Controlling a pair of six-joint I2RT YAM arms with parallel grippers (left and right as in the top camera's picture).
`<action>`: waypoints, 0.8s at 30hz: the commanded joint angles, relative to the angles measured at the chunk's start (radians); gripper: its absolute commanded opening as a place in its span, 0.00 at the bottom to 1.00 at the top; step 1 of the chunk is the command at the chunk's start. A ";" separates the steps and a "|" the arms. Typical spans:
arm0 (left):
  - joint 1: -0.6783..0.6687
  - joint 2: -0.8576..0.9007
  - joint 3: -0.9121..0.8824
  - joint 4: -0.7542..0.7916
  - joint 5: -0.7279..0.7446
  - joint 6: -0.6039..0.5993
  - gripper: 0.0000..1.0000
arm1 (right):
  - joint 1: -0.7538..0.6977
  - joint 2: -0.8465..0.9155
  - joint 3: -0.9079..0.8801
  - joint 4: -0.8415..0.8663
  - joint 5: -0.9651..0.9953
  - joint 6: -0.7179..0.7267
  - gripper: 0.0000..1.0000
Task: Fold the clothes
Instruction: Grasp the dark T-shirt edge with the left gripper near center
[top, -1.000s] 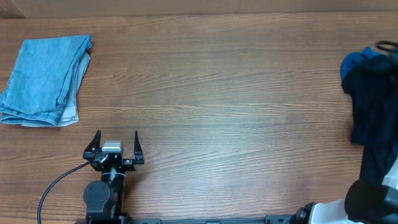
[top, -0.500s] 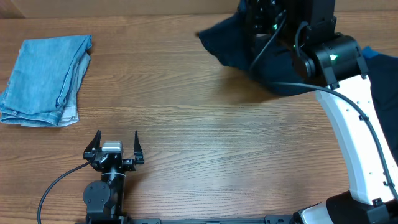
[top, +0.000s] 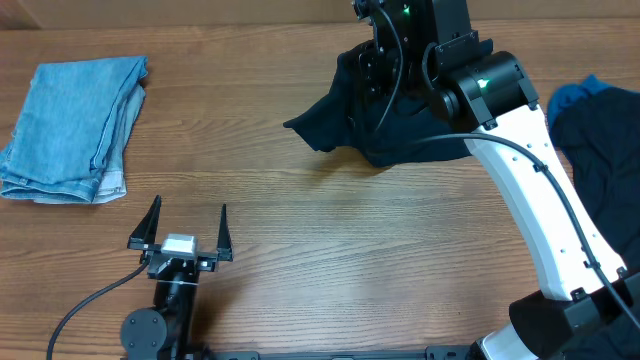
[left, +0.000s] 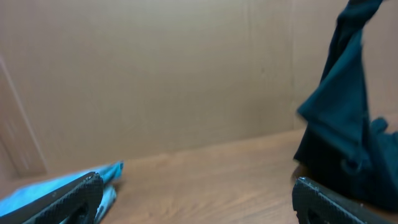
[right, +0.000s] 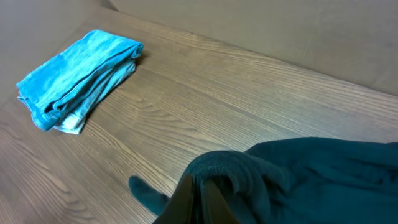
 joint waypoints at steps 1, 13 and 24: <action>-0.007 0.149 0.175 -0.112 0.119 0.004 1.00 | 0.010 0.037 -0.003 0.026 -0.023 0.060 0.04; -0.092 1.343 0.943 -0.474 0.420 0.072 1.00 | 0.098 0.096 -0.003 0.143 0.006 0.162 0.04; -0.105 1.501 0.943 -0.243 0.502 0.290 1.00 | 0.098 0.096 -0.003 0.145 -0.062 0.161 0.04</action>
